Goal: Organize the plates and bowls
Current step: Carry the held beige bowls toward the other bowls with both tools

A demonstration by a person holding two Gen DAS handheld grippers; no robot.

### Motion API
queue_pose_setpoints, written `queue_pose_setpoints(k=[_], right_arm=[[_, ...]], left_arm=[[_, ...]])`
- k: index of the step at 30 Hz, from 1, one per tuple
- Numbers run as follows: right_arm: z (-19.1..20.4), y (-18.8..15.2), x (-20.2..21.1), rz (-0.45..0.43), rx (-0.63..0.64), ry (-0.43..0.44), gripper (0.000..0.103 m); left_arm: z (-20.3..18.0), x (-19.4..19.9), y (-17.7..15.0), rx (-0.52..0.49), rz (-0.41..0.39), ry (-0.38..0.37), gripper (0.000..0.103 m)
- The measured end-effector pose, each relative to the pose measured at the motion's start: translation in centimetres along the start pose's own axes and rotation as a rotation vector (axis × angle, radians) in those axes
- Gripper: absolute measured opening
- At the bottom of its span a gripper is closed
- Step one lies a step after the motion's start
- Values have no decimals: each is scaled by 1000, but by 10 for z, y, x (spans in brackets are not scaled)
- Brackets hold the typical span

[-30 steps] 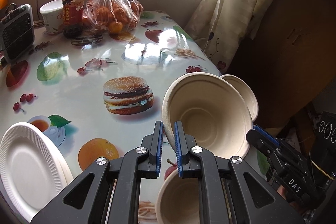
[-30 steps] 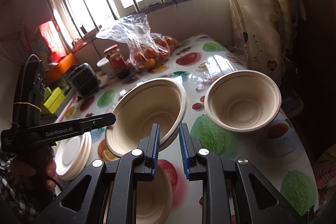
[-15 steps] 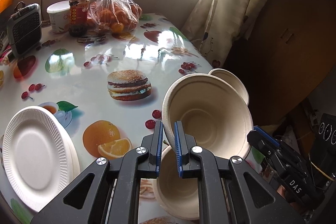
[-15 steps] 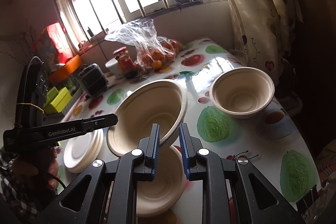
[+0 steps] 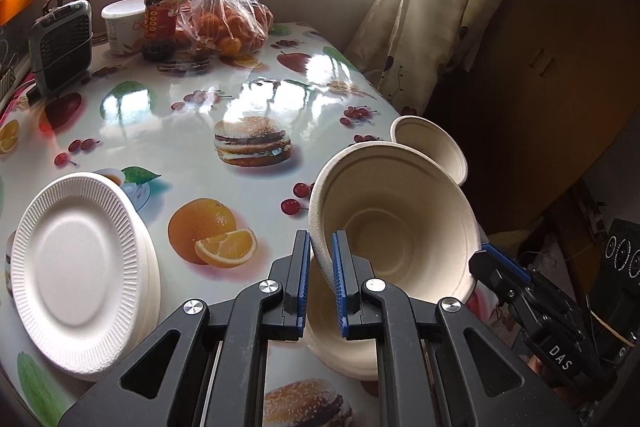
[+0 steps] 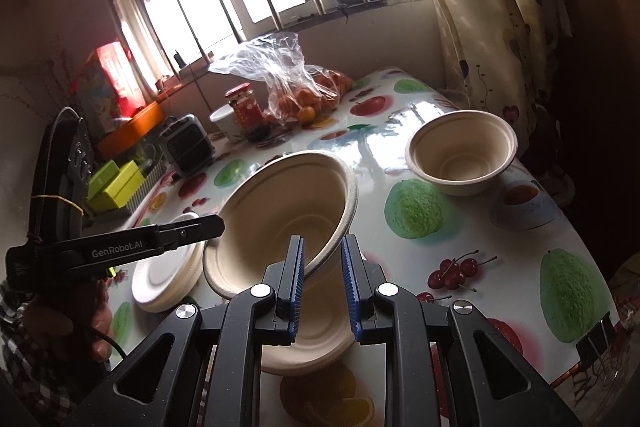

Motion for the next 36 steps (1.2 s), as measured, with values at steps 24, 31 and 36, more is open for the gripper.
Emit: queue_pose_setpoints(k=[24,31,36], right_arm=[[-2,-32,-7,40,-35,3,19],[-4,-39,-12,57,-43,-2,19],[-6,-41,-15,64,-48,1,19]], left_arm=[[3,-14,-33,13,59,20,12],[5,-21,-38,19,77,24,12],[6,-24,-40,22,87,28,12]])
Point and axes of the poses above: each gripper's, at about its wrist camera, not at the fingertips, and x roughly against the way its jaws point, z to its left, y to its top, the point moved 6 cm from there along -x, roughly the way its jaws point, and after that the axes turned 9 degrees about z, right-handed, at the moved point
